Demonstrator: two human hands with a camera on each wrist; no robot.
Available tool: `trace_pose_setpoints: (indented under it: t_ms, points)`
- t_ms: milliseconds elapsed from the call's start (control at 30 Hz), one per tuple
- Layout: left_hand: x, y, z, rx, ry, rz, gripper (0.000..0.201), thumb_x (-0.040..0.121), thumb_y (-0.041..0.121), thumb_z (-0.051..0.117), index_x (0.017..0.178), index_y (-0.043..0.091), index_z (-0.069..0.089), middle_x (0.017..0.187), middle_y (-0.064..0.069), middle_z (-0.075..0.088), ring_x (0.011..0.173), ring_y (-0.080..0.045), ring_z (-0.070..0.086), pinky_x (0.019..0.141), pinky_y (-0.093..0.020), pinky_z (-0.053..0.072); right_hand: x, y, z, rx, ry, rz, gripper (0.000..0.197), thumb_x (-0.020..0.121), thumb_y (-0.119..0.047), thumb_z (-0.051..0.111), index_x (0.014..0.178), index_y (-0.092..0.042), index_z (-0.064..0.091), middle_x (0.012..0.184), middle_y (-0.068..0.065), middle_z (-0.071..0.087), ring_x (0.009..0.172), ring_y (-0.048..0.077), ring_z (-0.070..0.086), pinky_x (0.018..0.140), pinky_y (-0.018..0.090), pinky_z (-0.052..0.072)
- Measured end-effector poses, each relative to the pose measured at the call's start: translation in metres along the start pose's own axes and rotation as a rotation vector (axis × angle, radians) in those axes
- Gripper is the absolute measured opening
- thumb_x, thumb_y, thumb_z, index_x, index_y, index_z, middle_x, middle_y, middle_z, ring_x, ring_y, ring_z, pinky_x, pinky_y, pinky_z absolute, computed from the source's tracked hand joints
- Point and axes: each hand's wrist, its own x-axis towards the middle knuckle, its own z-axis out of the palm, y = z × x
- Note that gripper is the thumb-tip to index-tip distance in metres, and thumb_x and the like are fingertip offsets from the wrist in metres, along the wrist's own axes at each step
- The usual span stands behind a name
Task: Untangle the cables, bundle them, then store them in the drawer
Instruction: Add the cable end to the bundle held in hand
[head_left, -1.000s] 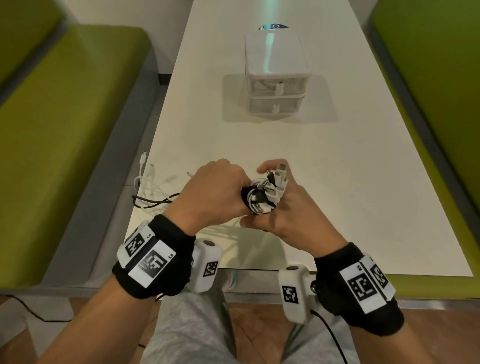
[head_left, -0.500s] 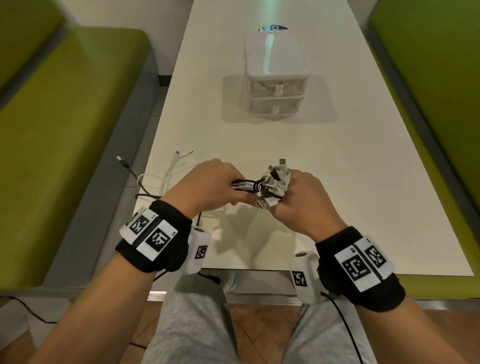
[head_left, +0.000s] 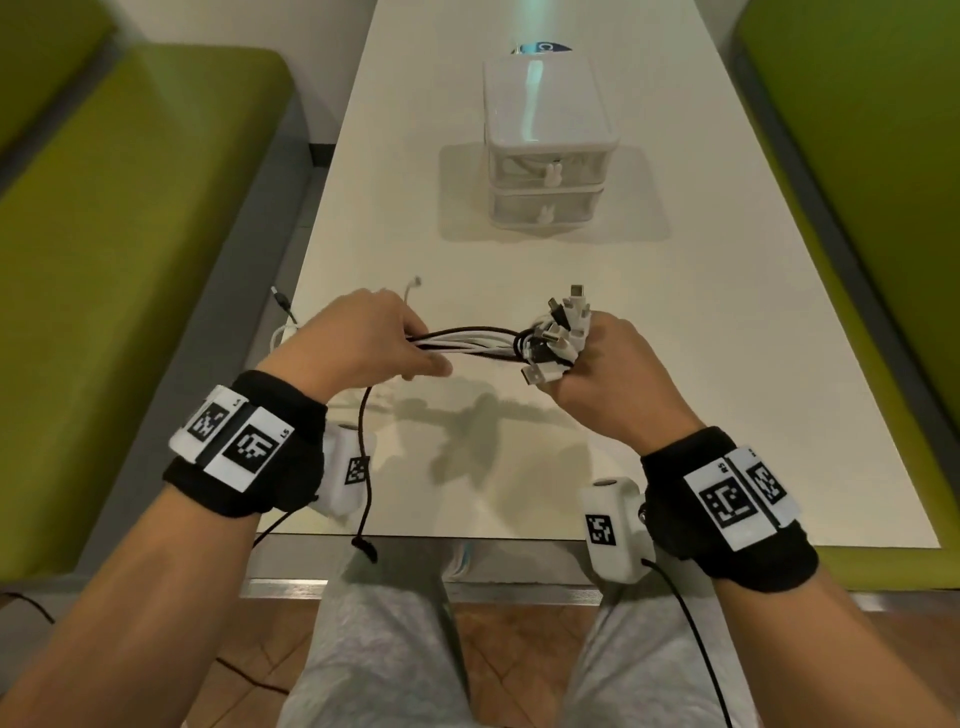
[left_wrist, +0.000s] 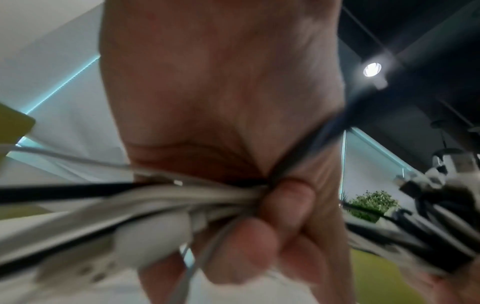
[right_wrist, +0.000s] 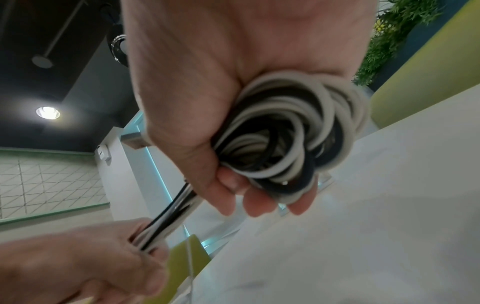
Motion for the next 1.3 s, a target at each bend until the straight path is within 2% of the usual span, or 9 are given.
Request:
trace_pose_setpoints:
  t_ms: [100,400,467,567,700,867,1000,1200,1300]
  points:
    - [-0.004,-0.002,-0.005,-0.035,-0.171,-0.025,0.037,0.072,0.050,0.076,0.058,0.017,0.065,0.047,0.006,0.056,0.043,-0.009,0.054,0.039,-0.012,0.034,0.005,0.004,0.000,-0.011,-0.006,0.014,0.012,0.079,-0.031,0.054,0.084,-0.023,0.062,0.075,-0.005,0.061,0.069,0.021,0.056,0.055,0.028,0.041]
    - [-0.013,-0.023,-0.020,-0.102,-0.455,-0.078,0.021,0.082,0.034,0.074,0.081,0.016,0.061,0.054,0.004,0.058,0.053,-0.016,0.063,0.064,-0.023,0.044,0.000,0.012,-0.004,0.031,0.023,0.069,0.008,0.080,-0.028,0.056,0.079,-0.020,0.059,0.070,-0.004,0.058,0.067,0.022,0.055,0.054,0.030,0.039]
    - [-0.015,-0.022,-0.028,-0.059,-0.352,-0.071,0.018,0.079,0.036,0.076,0.077,0.024,0.063,0.060,0.007,0.064,0.048,-0.012,0.061,0.058,-0.022,0.042,0.002,0.009,-0.003,0.039,0.027,0.056,0.008,0.080,-0.027,0.056,0.078,-0.019,0.057,0.071,-0.002,0.059,0.068,0.024,0.055,0.057,0.033,0.044]
    - [-0.014,-0.021,-0.037,0.038,0.025,-0.061,0.030,0.065,0.046,0.083,0.071,0.026,0.062,0.056,0.003,0.062,0.038,-0.007,0.050,0.042,-0.022,0.035,0.004,0.006,-0.005,0.046,0.040,0.059,0.008,0.079,-0.028,0.058,0.078,-0.020,0.058,0.073,-0.002,0.061,0.070,0.024,0.057,0.062,0.035,0.049]
    - [-0.012,-0.016,-0.032,0.039,0.348,-0.014,0.042,0.059,0.062,0.077,0.063,0.028,0.052,0.056,0.002,0.056,0.049,-0.016,0.047,0.048,-0.025,0.027,0.008,0.006,-0.014,0.036,0.099,0.047,0.009,0.080,-0.030,0.055,0.082,-0.023,0.061,0.076,-0.005,0.061,0.071,0.022,0.056,0.060,0.030,0.044]
    - [-0.010,-0.016,-0.018,-0.053,0.404,0.068,0.025,0.070,0.048,0.078,0.074,0.027,0.065,0.054,0.008,0.054,0.047,-0.008,0.045,0.047,-0.019,0.028,0.005,0.005,-0.017,-0.052,0.094,0.010,0.007,0.082,-0.026,0.055,0.076,-0.025,0.053,0.070,-0.006,0.055,0.066,0.021,0.051,0.053,0.027,0.033]
    - [-0.009,-0.030,-0.022,-0.033,0.370,0.030,0.032,0.064,0.054,0.079,0.070,0.025,0.067,0.051,0.000,0.055,0.047,-0.019,0.048,0.047,-0.026,0.036,0.002,0.004,-0.010,-0.065,0.059,0.025,0.004,0.082,-0.027,0.054,0.078,-0.026,0.053,0.069,-0.008,0.054,0.064,0.019,0.051,0.051,0.023,0.032]
    - [-0.004,-0.043,-0.039,0.047,0.602,0.072,0.027,0.071,0.043,0.078,0.081,0.018,0.077,0.054,0.005,0.058,0.050,-0.010,0.048,0.048,-0.019,0.030,0.006,-0.005,-0.010,-0.042,0.067,-0.020,0.013,0.080,-0.029,0.050,0.071,-0.034,0.042,0.068,-0.009,0.051,0.062,0.018,0.048,0.054,0.027,0.032]
    - [0.001,-0.052,-0.037,0.052,0.774,0.145,0.019,0.080,0.027,0.075,0.088,0.010,0.077,0.073,-0.008,0.071,0.065,-0.022,0.062,0.058,-0.024,0.045,0.006,-0.007,-0.011,-0.036,0.075,-0.001,0.023,0.078,-0.027,0.048,0.064,-0.035,0.033,0.063,-0.009,0.047,0.057,0.013,0.045,0.050,0.027,0.029]
